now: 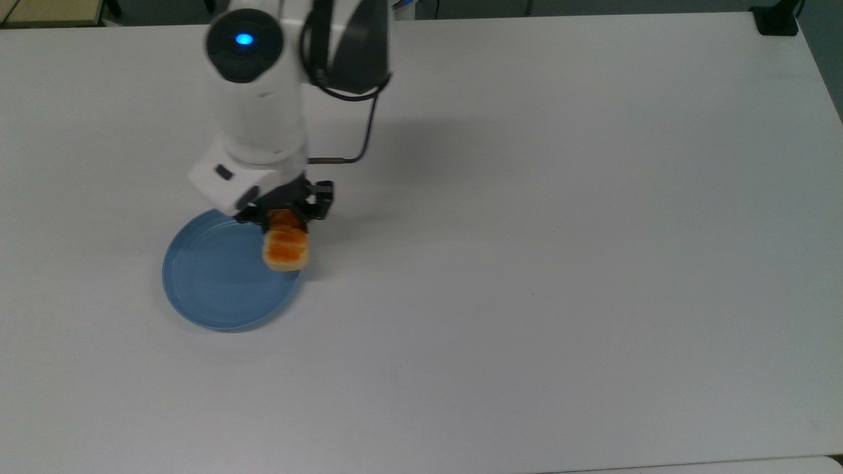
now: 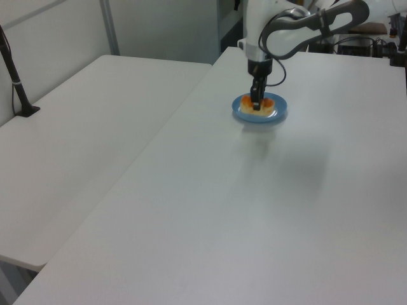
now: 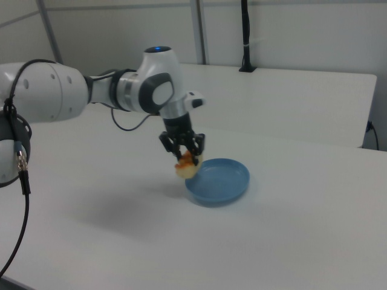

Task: Put the bread on a plate
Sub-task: 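Carry the bread roll over the blue plate and lower it, then open the gripper to release the bread onto the plate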

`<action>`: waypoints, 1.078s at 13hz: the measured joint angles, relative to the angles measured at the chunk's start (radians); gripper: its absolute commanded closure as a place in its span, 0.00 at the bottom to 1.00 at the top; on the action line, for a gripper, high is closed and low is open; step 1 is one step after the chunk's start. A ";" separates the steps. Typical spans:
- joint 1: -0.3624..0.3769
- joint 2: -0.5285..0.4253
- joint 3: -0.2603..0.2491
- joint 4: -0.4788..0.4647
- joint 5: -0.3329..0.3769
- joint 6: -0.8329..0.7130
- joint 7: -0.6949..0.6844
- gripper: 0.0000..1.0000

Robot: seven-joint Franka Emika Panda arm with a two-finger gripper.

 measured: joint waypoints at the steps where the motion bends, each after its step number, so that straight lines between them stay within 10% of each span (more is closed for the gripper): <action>1: -0.039 0.004 0.000 0.005 0.000 0.000 -0.053 0.47; 6: -0.109 0.086 0.001 0.010 0.000 0.168 -0.147 0.46; 7: -0.108 0.103 0.003 0.012 0.000 0.185 -0.147 0.42; 9: -0.106 0.116 0.006 0.018 0.000 0.188 -0.147 0.00; 14: -0.105 0.111 0.007 0.038 0.000 0.188 -0.147 0.00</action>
